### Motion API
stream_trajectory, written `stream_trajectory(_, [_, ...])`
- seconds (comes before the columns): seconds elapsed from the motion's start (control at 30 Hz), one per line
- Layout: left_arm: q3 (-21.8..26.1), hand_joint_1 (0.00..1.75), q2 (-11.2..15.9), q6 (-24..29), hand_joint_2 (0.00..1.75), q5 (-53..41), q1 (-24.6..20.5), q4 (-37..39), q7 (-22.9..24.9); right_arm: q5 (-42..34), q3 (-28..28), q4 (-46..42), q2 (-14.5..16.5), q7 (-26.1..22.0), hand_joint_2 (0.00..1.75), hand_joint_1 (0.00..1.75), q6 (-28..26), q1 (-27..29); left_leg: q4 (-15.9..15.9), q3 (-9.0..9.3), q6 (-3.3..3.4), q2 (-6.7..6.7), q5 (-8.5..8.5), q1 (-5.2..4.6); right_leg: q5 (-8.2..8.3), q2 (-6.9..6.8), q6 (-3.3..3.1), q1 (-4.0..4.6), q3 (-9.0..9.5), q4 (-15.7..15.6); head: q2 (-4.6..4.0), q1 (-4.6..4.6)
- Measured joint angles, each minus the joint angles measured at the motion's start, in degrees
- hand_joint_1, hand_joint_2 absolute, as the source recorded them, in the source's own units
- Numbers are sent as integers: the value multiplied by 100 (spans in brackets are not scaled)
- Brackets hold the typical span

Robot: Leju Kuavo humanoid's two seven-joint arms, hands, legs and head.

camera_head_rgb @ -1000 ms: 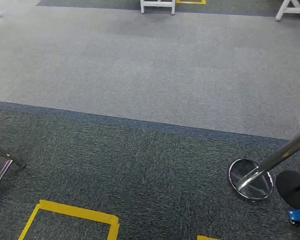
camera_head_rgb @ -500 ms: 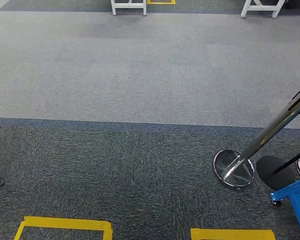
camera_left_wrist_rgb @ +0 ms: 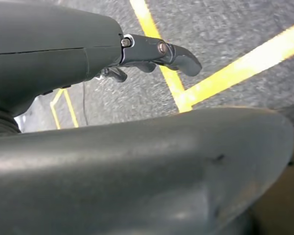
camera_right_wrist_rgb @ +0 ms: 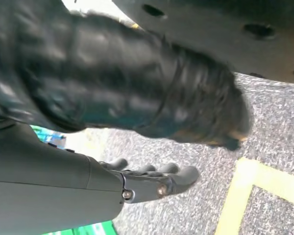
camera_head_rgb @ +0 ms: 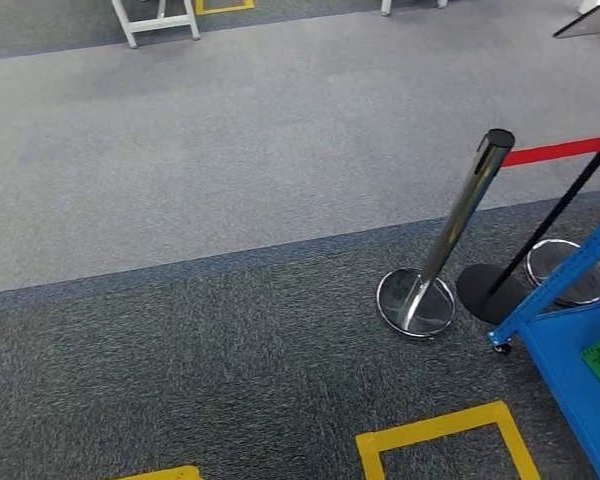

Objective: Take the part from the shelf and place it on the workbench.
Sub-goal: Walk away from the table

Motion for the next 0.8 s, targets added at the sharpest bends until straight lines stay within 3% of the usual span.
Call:
stream_trajectory(0.03, [0,0,0,-1,0,1,10,1,-2,2,0,0,0,-2,0,0,-2,0,380,-186,10,-39,-131,-2,4,85,-12,13,-5,1,0,-5])
stream_trajectory(0.07, [0,0,0,-1,0,1,19,1,-2,2,0,0,-1,-2,0,0,-2,4,591,-301,27,-55,-152,-4,7,174,-19,27,-5,2,0,-8])
stream_trajectory(0.1, [0,0,0,-1,0,1,24,1,-2,2,0,0,-1,-3,0,0,-2,8,565,-312,53,-71,-49,-8,10,264,-23,39,-2,4,0,-7])
stream_trajectory(0.17, [0,0,1,-1,0,2,25,1,-3,4,0,0,2,-4,0,0,-8,15,-109,-51,125,-224,411,-24,16,439,-18,47,10,9,0,-6])
stream_trajectory(0.23, [2,0,7,-1,0,8,21,1,-9,12,0,0,7,-50,0,0,-46,11,-859,248,190,-548,729,-32,28,593,13,43,-12,25,0,-4])
stream_trajectory(0.27, [4,0,7,-2,0,14,19,1,-19,21,0,0,9,-104,0,0,-73,8,-1048,319,205,-660,775,-38,40,663,42,30,-41,28,0,-4])
stream_trajectory(0.3, [5,0,5,-4,0,23,16,1,-32,32,0,0,10,-168,0,0,-97,9,-1109,338,213,-676,763,-45,57,737,80,17,-70,24,0,-7])
stream_trajectory(0.33, [7,0,2,-7,0,39,15,1,-48,43,0,0,9,-228,0,0,-111,16,-1144,349,214,-608,774,-52,79,815,124,2,-115,8,0,-10])
stream_trajectory(0.37, [9,0,-4,-10,0,55,9,1,-59,52,0,0,7,-270,0,0,-119,30,-1187,369,223,-527,798,-48,78,791,156,-5,-145,16,0,-9])
stream_trajectory(0.4, [16,0,-9,-10,0,69,5,1,-57,59,0,0,2,-291,0,0,-119,39,-1241,392,237,-442,824,-41,23,655,182,2,-197,84,0,6])
stream_trajectory(0.43, [28,0,-14,-11,0,80,4,1,-49,62,-1,0,-3,-300,0,0,-111,40,-1294,412,252,-348,849,-32,-100,460,204,13,-296,257,0,29])
stream_trajectory(0.5, [62,0,-25,-13,0,85,15,1,-25,64,-3,0,-11,-304,0,0,-94,25,-1332,428,274,-152,860,-32,-496,74,246,19,-614,929,0,70])
stream_trajectory(0.57, [87,0,-31,-16,0,88,32,2,-14,67,-5,0,-15,-307,0,0,-85,22,-1326,428,272,62,845,-35,-733,-17,306,-9,-903,1547,0,76])
stream_trajectory(0.6, [95,0,-33,-17,0,87,32,2,-15,68,-6,0,-19,-308,0,0,-85,27,-1324,432,262,161,834,-31,-693,-40,334,-26,-903,1581,0,75])
stream_trajectory(0.63, [96,0,-34,-18,0,87,28,3,-20,67,-8,0,-21,-304,0,0,-87,33,-1318,440,245,246,819,-24,-549,-82,357,-42,-771,1368,0,76])
stream_trajectory(0.7, [97,0,-34,-23,0,79,16,3,-35,63,-19,0,-25,-287,0,0,-91,37,-1285,466,187,378,770,-23,-214,-313,374,-53,-302,557,0,85])
stream_trajectory(0.73, [98,0,-33,-29,0,67,12,4,-38,62,-29,0,-25,-274,0,0,-81,35,-1259,477,151,431,738,-34,-115,-417,346,-52,-106,237,0,90])
stream_trajectory(0.8, [98,0,-28,-37,0,33,4,6,-28,78,-46,0,-24,-255,0,0,-50,23,-1223,506,87,525,694,-58,-101,-489,244,-30,32,28,0,83])
